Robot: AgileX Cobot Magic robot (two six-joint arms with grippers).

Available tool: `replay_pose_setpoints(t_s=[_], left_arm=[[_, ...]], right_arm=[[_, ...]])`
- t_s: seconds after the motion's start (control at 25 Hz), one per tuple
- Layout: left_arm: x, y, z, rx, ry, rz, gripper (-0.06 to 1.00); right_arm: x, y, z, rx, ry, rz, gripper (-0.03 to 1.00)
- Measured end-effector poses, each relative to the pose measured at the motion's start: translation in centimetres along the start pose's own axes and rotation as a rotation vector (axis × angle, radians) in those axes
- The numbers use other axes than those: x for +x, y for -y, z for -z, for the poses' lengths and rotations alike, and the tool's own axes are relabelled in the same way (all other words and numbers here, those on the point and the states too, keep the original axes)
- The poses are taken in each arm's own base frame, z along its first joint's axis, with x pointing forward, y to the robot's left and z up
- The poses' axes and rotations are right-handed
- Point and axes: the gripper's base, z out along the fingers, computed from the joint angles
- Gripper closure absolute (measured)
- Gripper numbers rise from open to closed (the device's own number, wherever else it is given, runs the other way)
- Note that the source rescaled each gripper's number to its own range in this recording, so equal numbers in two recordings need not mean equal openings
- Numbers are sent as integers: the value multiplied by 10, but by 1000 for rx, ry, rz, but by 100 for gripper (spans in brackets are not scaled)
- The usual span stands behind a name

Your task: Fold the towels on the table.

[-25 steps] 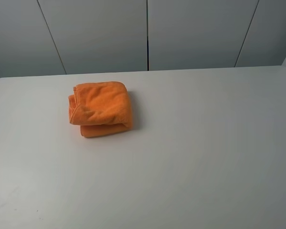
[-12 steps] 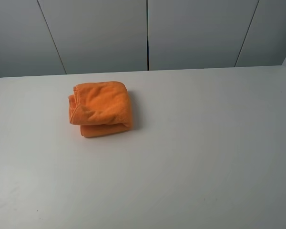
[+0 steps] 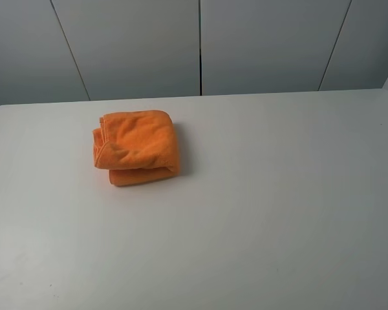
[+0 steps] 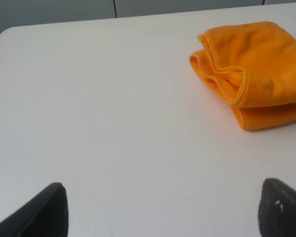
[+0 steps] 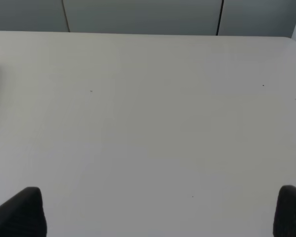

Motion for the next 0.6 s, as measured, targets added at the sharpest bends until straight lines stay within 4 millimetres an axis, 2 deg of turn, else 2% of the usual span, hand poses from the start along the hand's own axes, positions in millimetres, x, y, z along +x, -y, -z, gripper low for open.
replay_pose_setpoints(t_s=[0.36,0.6], left_arm=[[0,0,0,-2,0,7,-5],[0,1,0,-97,0,58,-5]], right_arm=[[0,0,0,36,0,-20,-3],[0,-1,0,74,-1,-40,-3]])
